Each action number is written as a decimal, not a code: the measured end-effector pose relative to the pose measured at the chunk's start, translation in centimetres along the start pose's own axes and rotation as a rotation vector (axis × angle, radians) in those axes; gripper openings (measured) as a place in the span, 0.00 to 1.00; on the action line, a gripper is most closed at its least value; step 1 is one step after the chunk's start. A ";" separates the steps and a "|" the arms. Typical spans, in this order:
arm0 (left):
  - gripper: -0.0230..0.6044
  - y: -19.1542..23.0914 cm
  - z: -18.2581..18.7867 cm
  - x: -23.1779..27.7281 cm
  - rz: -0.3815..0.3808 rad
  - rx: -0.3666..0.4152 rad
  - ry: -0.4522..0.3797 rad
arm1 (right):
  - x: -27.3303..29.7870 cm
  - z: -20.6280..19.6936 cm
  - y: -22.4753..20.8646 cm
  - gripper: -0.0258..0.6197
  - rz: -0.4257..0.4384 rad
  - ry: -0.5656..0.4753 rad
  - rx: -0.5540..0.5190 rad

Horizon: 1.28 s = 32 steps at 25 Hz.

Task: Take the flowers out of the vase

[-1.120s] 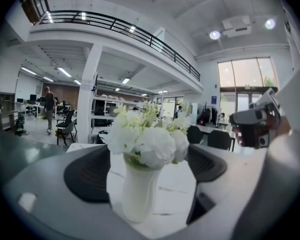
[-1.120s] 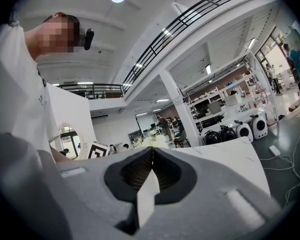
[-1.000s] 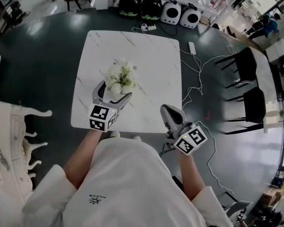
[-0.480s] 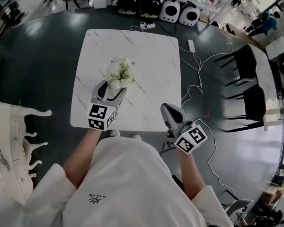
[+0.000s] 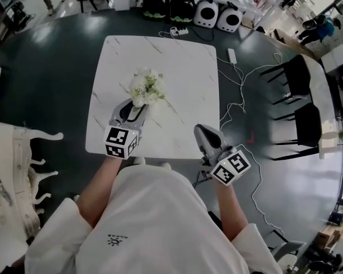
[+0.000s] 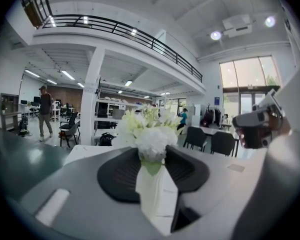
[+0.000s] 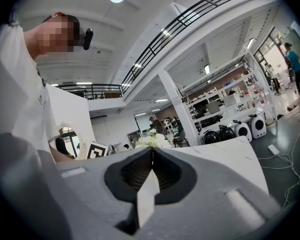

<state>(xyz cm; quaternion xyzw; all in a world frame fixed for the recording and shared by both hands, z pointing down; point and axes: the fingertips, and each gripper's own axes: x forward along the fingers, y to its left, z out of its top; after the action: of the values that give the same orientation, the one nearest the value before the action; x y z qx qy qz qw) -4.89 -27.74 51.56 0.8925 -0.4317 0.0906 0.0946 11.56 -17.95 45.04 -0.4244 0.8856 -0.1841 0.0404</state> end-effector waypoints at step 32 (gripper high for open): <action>0.14 -0.5 3.0 -1.0 -0.022 0.005 -0.092 | -0.3 -0.2 0.0 0.04 0.017 -0.005 0.000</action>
<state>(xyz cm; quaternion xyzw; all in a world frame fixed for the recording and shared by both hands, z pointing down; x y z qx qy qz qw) -4.91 -27.44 48.37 0.9006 -0.4256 0.0495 0.0733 11.71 -17.63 45.18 -0.4175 0.8891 -0.1827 0.0438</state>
